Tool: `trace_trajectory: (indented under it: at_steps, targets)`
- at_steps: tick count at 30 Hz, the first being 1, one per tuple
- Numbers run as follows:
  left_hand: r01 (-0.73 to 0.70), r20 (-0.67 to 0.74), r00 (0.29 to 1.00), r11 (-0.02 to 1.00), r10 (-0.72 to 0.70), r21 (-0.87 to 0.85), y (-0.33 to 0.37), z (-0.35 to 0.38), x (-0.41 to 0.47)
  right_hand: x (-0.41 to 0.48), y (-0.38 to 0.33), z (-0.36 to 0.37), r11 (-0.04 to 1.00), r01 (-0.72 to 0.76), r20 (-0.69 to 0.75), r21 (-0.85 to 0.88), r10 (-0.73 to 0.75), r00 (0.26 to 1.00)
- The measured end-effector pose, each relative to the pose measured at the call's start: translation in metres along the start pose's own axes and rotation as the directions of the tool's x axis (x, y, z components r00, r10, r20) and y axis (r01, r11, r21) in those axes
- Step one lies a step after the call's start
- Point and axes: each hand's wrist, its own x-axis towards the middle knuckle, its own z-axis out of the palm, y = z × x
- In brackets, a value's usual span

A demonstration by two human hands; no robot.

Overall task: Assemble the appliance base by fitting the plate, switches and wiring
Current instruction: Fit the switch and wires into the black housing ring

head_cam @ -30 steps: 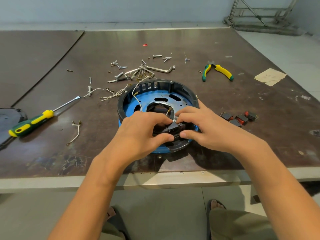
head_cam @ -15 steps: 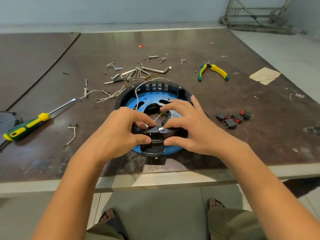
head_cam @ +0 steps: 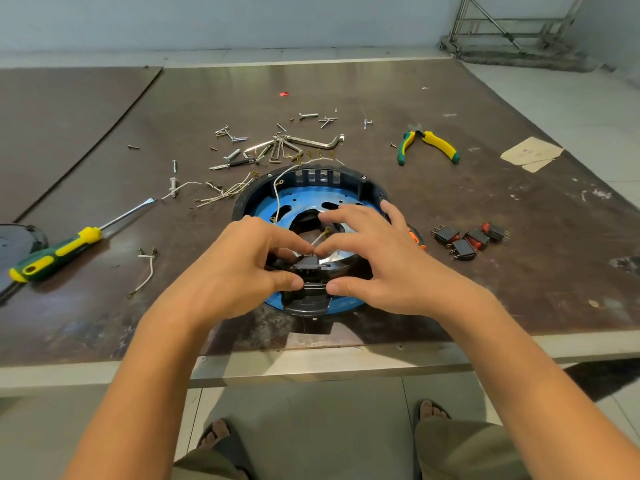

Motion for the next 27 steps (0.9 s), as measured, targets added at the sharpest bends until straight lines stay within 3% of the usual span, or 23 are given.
trace_trajectory:
  at_steps: [6,13,16,20,25,27]
  targets:
    - [-0.009,0.009,1.000,0.999,0.008,0.036,-0.004,-0.007,0.000,0.002,0.004,-0.006,0.997,0.025,0.051,0.076,-0.028,0.998]
    - [-0.046,-0.004,0.999,0.991,0.047,0.122,0.004,-0.008,-0.004,0.002,0.015,-0.010,1.000,0.009,0.032,0.017,-0.009,0.999]
    - [-0.051,-0.035,0.998,0.975,0.060,0.218,0.004,-0.014,-0.007,0.004,0.009,0.002,0.999,0.029,-0.052,-0.030,-0.031,0.998]
    - [-0.015,0.078,0.997,0.972,-0.003,0.233,0.002,-0.019,-0.012,0.008,-0.008,0.018,0.999,0.036,-0.135,-0.020,-0.038,0.990]
    - [0.049,-0.029,0.999,0.980,-0.045,0.195,0.004,-0.017,-0.012,0.008,0.003,0.005,0.973,0.045,-0.151,0.225,-0.010,0.989]
    - [0.040,-0.021,0.999,0.981,-0.036,0.189,0.003,-0.015,-0.012,0.006,0.017,-0.005,0.976,0.000,-0.216,0.217,0.048,0.975]
